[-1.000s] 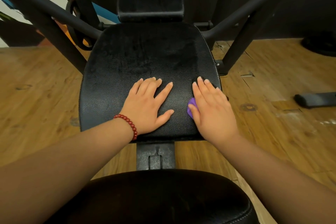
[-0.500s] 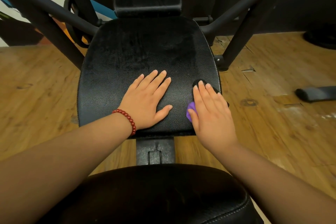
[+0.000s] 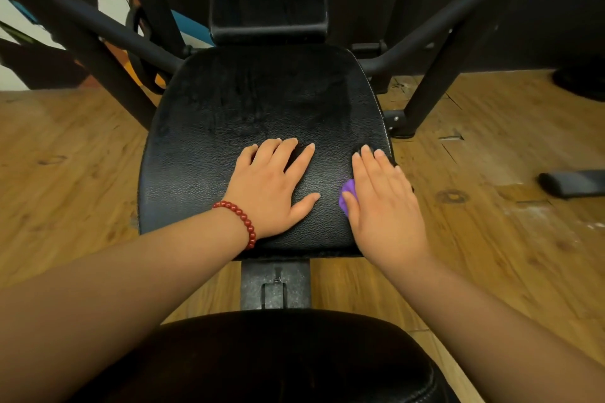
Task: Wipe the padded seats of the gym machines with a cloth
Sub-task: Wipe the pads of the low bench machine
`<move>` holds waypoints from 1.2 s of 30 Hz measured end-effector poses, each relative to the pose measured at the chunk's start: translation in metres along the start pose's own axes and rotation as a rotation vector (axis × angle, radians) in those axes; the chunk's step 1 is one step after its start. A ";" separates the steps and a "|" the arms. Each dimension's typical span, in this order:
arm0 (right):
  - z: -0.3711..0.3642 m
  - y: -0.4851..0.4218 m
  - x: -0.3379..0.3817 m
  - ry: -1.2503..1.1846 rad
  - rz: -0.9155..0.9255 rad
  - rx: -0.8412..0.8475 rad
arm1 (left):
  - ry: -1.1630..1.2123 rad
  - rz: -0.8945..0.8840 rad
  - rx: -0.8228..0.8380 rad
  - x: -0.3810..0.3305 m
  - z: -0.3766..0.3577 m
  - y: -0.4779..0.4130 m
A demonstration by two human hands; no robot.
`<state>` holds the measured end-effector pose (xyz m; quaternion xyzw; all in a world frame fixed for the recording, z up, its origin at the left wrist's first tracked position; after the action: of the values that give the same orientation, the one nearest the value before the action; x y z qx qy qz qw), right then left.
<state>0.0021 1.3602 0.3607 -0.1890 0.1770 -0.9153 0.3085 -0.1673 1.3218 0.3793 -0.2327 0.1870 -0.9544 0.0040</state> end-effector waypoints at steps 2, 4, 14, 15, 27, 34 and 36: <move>-0.001 -0.001 -0.004 0.008 0.018 0.013 | -0.005 0.017 0.001 -0.003 0.001 -0.002; 0.002 -0.015 -0.006 0.007 0.032 -0.007 | -0.003 0.029 0.010 -0.005 0.000 -0.002; 0.002 -0.012 -0.003 -0.006 0.016 0.014 | 0.014 -0.009 0.036 -0.007 -0.003 -0.005; 0.002 -0.008 -0.004 -0.007 0.034 0.025 | 0.012 -0.031 0.029 -0.006 -0.003 -0.009; 0.009 -0.052 -0.012 -0.072 0.045 0.023 | 0.135 0.097 0.123 -0.003 -0.002 -0.056; 0.011 -0.066 -0.011 -0.058 0.069 0.071 | 0.146 0.117 0.091 -0.006 -0.006 -0.053; 0.014 -0.094 -0.011 -0.076 0.037 0.124 | 0.143 0.117 0.098 -0.006 -0.006 -0.053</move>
<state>-0.0300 1.4349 0.4116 -0.2009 0.1117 -0.9108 0.3431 -0.1607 1.3739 0.3903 -0.1524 0.1533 -0.9747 0.0575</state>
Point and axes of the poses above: each hand's wrist, its own y-axis away from the middle knuckle, its own z-axis out of the back of the hand, x = y × z, the point moved 4 cm from there along -y, towards the middle knuckle, and after that the axes turned 14 degrees about -y, right-handed, at the moved point
